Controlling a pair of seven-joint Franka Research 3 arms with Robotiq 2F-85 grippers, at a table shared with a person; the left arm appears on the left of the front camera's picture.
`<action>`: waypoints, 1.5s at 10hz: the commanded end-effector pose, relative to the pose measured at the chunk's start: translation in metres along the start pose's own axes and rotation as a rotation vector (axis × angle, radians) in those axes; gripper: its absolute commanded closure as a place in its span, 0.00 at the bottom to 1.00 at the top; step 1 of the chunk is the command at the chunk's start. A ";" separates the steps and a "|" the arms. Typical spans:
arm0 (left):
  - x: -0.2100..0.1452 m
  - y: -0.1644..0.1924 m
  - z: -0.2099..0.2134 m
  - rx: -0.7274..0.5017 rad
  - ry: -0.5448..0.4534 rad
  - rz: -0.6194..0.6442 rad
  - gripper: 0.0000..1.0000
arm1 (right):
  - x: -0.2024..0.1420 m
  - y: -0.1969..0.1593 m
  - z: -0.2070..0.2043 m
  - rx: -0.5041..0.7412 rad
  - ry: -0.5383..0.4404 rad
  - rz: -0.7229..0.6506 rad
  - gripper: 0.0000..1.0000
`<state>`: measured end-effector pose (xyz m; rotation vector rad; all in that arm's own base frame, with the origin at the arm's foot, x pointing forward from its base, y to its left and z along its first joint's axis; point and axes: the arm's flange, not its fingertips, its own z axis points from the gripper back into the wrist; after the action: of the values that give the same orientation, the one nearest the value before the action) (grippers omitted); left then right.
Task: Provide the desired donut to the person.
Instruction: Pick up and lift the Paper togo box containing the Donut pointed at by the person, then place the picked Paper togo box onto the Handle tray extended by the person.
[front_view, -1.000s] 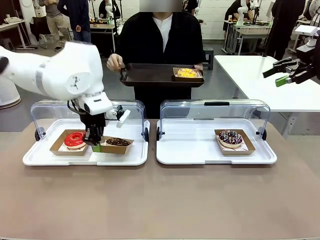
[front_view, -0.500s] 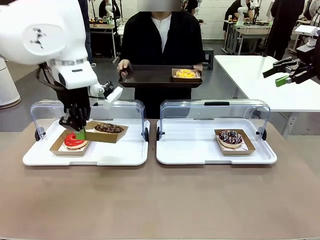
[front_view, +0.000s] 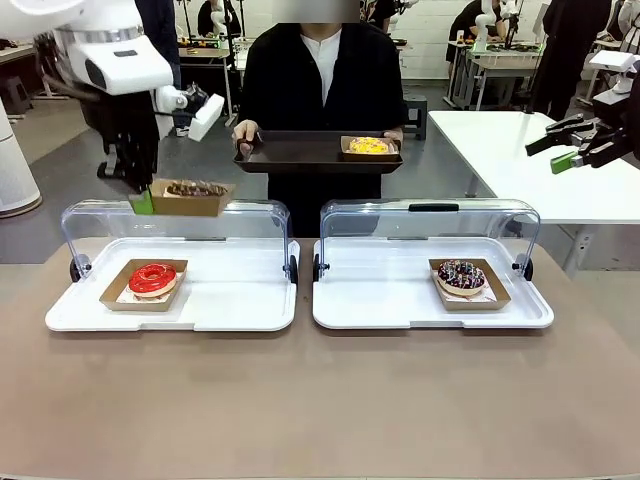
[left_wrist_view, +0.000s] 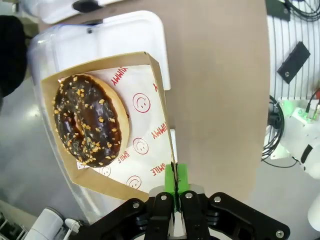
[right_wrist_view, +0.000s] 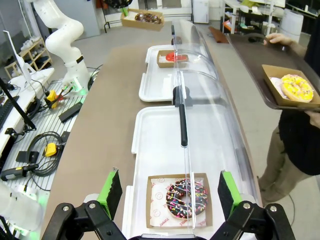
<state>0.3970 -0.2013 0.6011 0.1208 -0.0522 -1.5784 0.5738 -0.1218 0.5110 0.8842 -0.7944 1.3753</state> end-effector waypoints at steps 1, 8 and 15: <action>-0.002 0.027 0.009 -0.012 0.015 0.047 1.00 | 0.001 0.000 -0.001 -0.004 0.000 0.000 0.00; -0.008 0.029 0.004 -0.004 -0.018 0.035 1.00 | 0.001 0.000 -0.001 -0.004 0.000 0.000 0.00; -0.007 0.031 0.001 -0.010 -0.017 0.021 0.99 | 0.001 0.000 -0.001 -0.004 0.000 0.000 0.00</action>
<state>0.4275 -0.1943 0.6055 0.0980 -0.0580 -1.5591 0.5738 -0.1219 0.5111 0.8841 -0.7945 1.3753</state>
